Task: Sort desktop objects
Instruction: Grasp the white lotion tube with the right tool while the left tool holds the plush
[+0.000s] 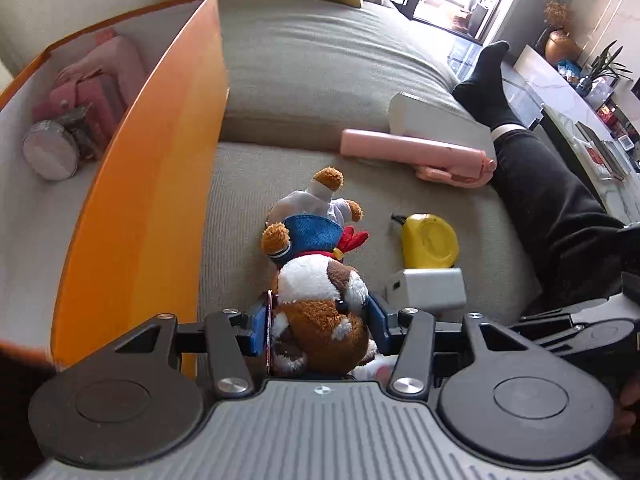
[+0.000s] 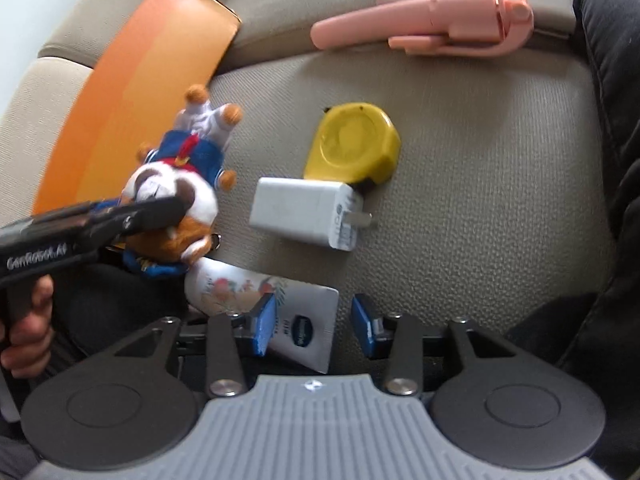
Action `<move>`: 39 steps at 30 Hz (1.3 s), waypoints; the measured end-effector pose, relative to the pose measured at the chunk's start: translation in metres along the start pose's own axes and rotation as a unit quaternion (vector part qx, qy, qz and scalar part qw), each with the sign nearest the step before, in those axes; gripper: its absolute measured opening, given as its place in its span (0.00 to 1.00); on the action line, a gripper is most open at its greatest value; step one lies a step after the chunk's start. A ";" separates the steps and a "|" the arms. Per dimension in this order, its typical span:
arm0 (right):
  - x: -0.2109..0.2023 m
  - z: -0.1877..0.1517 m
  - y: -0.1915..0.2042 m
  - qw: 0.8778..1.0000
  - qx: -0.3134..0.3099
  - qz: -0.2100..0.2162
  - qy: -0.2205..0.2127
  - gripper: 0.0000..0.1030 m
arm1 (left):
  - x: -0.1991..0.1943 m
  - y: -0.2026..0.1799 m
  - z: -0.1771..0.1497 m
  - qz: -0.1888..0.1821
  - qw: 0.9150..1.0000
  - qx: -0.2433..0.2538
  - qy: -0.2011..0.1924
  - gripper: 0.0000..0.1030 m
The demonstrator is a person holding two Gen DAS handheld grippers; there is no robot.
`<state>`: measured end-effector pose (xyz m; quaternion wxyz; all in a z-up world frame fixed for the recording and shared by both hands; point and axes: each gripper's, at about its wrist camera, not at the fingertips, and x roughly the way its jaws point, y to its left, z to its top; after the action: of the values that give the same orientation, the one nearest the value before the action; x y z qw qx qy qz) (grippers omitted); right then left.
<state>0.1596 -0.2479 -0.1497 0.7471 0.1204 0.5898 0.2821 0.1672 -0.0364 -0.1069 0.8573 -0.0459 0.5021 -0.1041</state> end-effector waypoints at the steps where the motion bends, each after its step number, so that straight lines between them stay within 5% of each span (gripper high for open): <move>1: 0.001 0.000 -0.001 1.000 0.004 0.003 0.000 0.45 | 0.000 0.000 -0.004 0.000 1.000 0.000 -0.003 0.55; 5: 0.004 0.000 -0.004 1.000 0.016 0.011 0.000 0.46 | 0.006 -0.001 -0.015 0.007 1.000 0.007 -0.007 0.55; 15: -0.024 -0.002 0.004 0.999 -0.001 0.017 -0.035 0.17 | 0.003 0.005 -0.023 0.008 1.000 -0.006 -0.017 0.55; 22: -0.031 0.004 0.022 0.994 -0.012 0.096 -0.040 0.16 | -0.001 0.008 -0.025 -0.006 1.000 -0.015 -0.025 0.55; 25: -0.017 -0.001 0.040 0.997 -0.038 0.048 -0.045 0.15 | -0.004 0.011 -0.025 -0.016 0.999 -0.025 -0.029 0.55; 39: -0.045 -0.001 0.064 0.992 -0.085 0.032 -0.084 0.11 | -0.051 -0.007 -0.024 -0.048 0.996 -0.021 -0.074 0.55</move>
<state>0.1340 -0.2215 -0.0811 0.7919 0.0989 0.4949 0.3437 0.1217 -0.0310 -0.0741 0.8849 -0.0951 0.4367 -0.1310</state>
